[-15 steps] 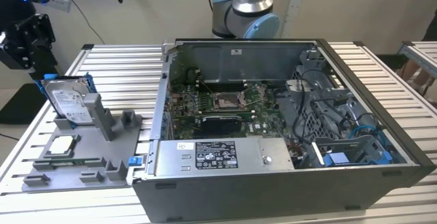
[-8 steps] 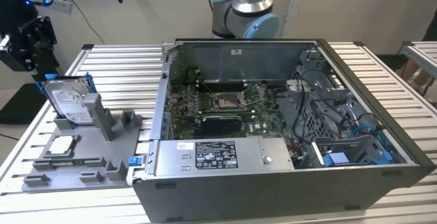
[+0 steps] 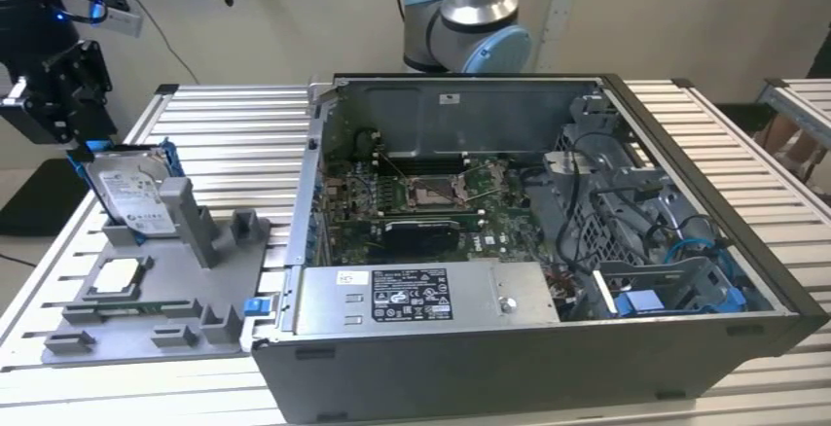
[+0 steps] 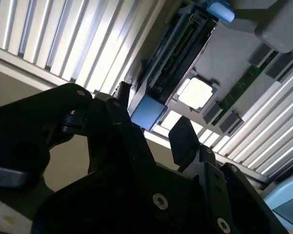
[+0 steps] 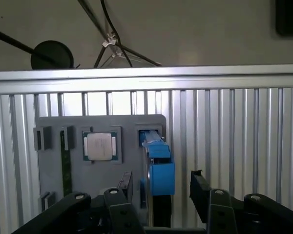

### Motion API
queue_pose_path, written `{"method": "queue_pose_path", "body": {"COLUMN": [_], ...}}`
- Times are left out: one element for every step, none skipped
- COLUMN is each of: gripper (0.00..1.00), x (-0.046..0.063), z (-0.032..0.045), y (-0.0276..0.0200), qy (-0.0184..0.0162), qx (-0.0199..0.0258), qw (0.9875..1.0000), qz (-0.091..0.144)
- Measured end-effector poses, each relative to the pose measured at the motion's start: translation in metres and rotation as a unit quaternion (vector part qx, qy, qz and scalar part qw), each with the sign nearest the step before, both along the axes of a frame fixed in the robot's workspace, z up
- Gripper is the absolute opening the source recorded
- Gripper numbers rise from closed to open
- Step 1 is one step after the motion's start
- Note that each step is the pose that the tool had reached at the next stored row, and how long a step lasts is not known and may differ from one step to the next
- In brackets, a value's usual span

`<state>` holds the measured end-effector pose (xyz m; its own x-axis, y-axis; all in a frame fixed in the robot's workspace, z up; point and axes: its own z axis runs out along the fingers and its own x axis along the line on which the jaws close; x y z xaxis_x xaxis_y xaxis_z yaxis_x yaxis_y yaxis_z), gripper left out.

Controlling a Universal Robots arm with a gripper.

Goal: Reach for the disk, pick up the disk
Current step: 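Pick up the disk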

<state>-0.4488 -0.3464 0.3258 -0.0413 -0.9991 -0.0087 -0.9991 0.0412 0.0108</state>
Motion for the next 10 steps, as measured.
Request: {"method": "queue_pose_path", "body": {"gripper": [1.00, 1.00, 1.00, 1.00, 1.00, 1.00, 1.00, 1.00, 1.00, 1.00], "x": [0.000, 0.000, 0.000, 0.000, 0.000, 0.000, 0.000, 0.000, 0.000, 0.000], "z": [-0.0018, -0.0034, -0.0050, -0.0067, -0.0083, -0.0098, -0.0112, -0.0128, -0.0145, -0.0162], "y": [0.0000, 0.0000, 0.0000, 0.0000, 0.0000, 0.0000, 0.0000, 0.0000, 0.0000, 0.0000], "qy": [0.0000, 0.0000, 0.0000, -0.0001, -0.0004, -0.0009, -0.0015, -0.0021, -0.0026, -0.0027], "qx": [0.0000, 0.0000, 0.0000, 0.0000, 0.0000, 0.0000, 0.0000, 0.0000, 0.0000, 0.0000], "qw": [1.0000, 1.0000, 1.0000, 1.0000, 1.0000, 1.0000, 1.0000, 1.0000, 1.0000, 1.0000], "qz": [0.001, 0.002, 0.003, 0.004, 0.005, 0.006, 0.007, 0.008, 0.008, 0.009]}}
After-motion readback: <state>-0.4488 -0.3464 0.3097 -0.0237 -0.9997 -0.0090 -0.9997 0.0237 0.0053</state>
